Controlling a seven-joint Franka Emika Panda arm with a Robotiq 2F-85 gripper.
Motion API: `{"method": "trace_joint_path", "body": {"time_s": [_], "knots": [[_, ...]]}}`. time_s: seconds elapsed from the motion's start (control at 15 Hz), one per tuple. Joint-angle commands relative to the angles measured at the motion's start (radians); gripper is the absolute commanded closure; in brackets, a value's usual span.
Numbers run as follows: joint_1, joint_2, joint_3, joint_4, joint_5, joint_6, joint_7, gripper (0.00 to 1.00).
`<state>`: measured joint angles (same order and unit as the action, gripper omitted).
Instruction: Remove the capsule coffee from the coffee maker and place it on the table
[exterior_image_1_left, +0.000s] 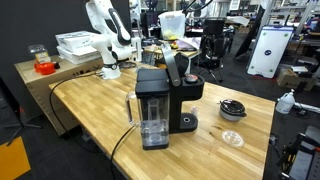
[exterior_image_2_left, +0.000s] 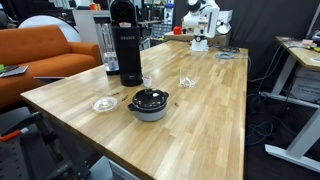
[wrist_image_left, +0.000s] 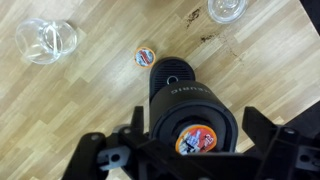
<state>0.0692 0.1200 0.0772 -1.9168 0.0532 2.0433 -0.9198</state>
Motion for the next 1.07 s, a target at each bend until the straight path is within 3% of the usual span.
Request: {"method": "trace_joint_path", "body": {"time_s": [0.0,0.53,0.8,1.0], "knots": [[-0.004,0.052,0.021,0.065,0.005,0.001,-0.061,0.00],[-0.005,0.036,0.023,0.035,-0.002,-0.003,-0.020,0.00],[-0.008,0.025,0.032,0.011,0.086,0.147,-0.023,0.00],[-0.004,0.030,0.040,0.003,0.103,0.191,-0.029,0.00]]}}
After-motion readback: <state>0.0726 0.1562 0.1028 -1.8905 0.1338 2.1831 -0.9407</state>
